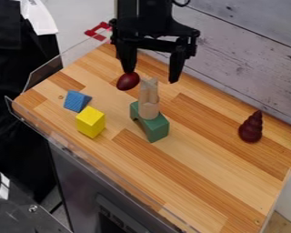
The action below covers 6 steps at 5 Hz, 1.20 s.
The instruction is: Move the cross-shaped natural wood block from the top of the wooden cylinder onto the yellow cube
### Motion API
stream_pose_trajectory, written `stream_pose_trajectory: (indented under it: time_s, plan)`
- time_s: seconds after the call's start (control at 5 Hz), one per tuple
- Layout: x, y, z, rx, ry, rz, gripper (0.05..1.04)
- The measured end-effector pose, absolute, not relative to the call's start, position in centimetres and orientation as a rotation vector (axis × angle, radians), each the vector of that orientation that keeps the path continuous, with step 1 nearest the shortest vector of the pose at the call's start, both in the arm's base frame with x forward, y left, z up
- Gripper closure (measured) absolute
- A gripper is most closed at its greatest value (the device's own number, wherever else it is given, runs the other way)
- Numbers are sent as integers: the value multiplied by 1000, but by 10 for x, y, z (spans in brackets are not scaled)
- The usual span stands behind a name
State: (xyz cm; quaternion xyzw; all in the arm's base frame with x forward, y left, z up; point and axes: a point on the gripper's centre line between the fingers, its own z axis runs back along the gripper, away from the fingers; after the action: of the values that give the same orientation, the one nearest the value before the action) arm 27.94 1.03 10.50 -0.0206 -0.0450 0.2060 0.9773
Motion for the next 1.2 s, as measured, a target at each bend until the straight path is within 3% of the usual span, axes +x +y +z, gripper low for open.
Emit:
stream_pose_trajectory:
  time_s: [1.2]
  plan:
    - [282,17,83,-60,-25,524,83]
